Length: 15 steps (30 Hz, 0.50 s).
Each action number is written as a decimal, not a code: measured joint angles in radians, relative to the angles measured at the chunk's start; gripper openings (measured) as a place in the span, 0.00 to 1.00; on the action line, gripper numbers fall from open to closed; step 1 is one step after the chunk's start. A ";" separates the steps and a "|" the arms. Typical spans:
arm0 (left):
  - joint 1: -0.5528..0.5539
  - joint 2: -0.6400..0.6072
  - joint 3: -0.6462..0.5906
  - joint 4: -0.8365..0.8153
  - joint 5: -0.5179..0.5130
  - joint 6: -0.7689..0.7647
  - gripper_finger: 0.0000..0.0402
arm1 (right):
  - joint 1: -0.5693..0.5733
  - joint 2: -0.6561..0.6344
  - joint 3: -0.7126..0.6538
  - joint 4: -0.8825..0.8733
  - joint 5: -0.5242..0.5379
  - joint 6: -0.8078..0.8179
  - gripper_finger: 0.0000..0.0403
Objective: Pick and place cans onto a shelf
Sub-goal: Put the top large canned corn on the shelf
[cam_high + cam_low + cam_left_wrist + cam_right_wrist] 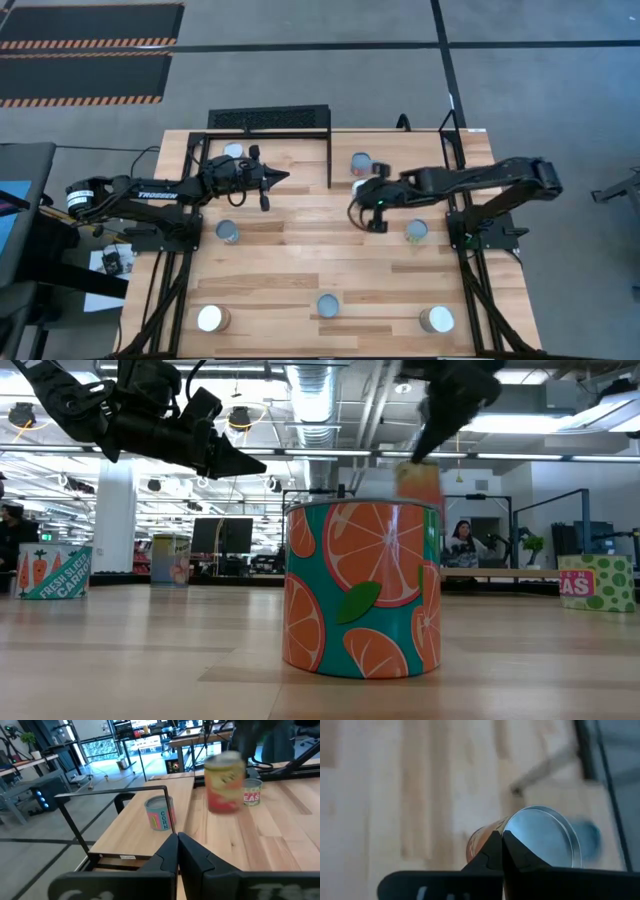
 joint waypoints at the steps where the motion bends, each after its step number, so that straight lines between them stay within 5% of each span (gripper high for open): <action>1: 0.000 0.000 0.000 0.001 0.000 0.000 0.00 | -0.011 -0.017 0.000 -0.039 0.024 0.030 0.01; 6: 0.000 0.000 0.000 0.007 0.000 0.001 0.00 | -0.092 -0.056 0.000 -0.129 0.108 0.129 0.01; 15: 0.000 0.000 0.000 0.002 0.000 0.000 0.00 | -0.283 0.015 -0.001 -0.115 0.107 0.217 0.02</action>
